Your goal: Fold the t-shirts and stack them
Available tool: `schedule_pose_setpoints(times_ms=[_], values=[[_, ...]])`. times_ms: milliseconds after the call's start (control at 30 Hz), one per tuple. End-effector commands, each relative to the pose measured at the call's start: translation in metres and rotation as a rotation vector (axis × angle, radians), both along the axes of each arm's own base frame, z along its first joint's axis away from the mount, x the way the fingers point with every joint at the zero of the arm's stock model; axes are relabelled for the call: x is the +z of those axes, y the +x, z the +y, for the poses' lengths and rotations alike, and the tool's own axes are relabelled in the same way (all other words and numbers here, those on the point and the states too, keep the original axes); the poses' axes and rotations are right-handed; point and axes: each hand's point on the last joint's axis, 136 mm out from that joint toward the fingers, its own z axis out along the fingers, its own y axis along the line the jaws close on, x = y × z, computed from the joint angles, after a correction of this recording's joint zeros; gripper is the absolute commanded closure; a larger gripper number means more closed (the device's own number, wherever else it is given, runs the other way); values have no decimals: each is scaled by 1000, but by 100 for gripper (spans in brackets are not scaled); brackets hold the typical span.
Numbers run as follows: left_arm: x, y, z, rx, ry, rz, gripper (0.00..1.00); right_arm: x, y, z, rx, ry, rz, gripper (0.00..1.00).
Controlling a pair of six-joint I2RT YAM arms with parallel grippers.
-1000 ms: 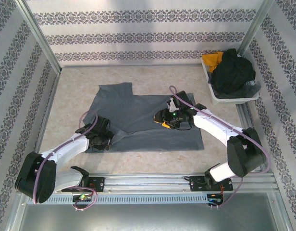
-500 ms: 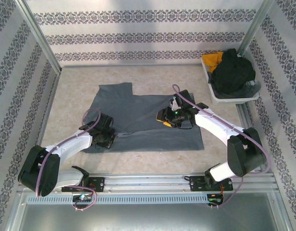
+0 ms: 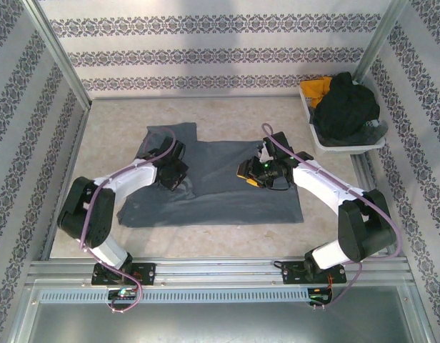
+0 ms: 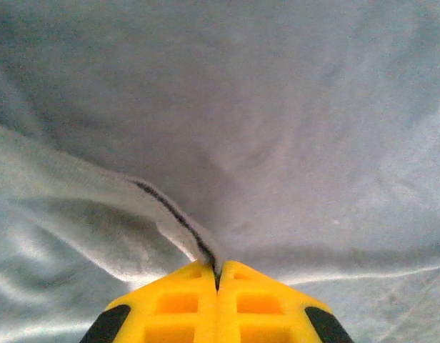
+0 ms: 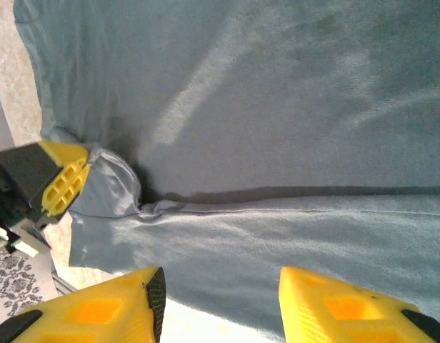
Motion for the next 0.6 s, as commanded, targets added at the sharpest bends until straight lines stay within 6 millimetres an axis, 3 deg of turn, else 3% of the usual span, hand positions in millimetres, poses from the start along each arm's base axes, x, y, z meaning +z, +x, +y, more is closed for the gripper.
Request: schedule_pose_setpoints(times_ms=[0, 233, 567], values=[[-5, 4, -10, -153, 57, 23, 100, -6, -7, -3, -2, 7, 44, 53], [-16, 15, -31, -341, 55, 60, 100, -11, -10, -4, -3, 6, 68, 54], [-11, 24, -34, -438, 98, 21, 100, -18, -7, -2, -7, 9, 92, 55]])
